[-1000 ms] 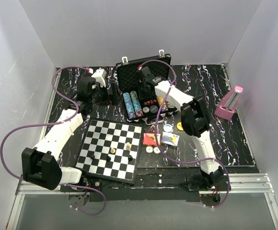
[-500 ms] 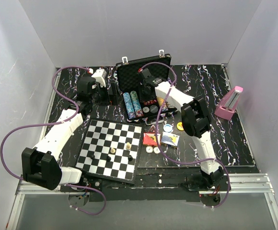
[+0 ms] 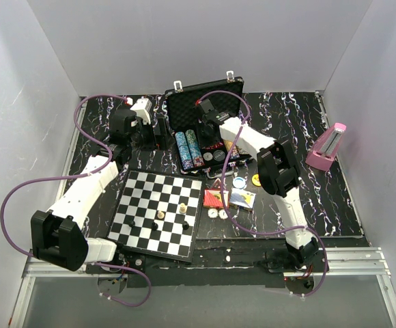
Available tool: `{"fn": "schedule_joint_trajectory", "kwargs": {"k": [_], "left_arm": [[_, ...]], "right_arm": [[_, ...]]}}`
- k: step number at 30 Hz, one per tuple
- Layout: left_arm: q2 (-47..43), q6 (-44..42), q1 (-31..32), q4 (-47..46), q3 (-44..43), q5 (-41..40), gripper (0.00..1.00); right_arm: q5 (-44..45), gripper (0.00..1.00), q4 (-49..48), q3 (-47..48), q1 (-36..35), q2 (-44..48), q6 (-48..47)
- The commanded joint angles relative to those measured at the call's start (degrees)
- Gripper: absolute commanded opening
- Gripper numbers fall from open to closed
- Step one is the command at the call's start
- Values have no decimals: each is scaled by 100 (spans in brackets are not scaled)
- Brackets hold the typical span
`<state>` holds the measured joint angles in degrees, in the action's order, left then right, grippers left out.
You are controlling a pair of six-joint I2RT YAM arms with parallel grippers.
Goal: Pack up texas hold em set
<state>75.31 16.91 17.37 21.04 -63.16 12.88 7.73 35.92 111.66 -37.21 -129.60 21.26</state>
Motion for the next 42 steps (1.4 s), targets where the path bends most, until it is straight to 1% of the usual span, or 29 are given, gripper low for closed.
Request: {"fn": "schedule_joint_trajectory", "kwargs": {"k": [1, 6, 8, 23, 25, 30, 32, 37, 42], "left_arm": [[-139, -47, -23, 32, 23, 56, 98], [-139, -47, -23, 32, 14, 65, 98], [-122, -47, -23, 32, 14, 65, 98], [-139, -47, -14, 32, 23, 65, 98], [-139, -56, -14, 32, 23, 56, 98], [-122, -56, -23, 41, 23, 56, 98], [-130, -56, -14, 32, 23, 56, 98], [-122, -56, -14, 32, 14, 65, 98], [-130, -47, -14, 32, 14, 65, 98]], "right_arm": [[18, 10, 90, 146, -32, 14, 98], [27, 20, 82, 155, -32, -21, 81], [53, 22, 73, 198, -32, -47, 72], [168, 22, 73, 419, -32, -267, -7], [177, 24, 47, 366, -32, -267, -7], [177, 37, 46, 374, -32, -267, -8], [168, 40, 20, 392, -32, -267, -7], [159, 44, 46, 471, -32, -285, -43], [-16, 45, -67, 471, -32, -215, -43]]}}
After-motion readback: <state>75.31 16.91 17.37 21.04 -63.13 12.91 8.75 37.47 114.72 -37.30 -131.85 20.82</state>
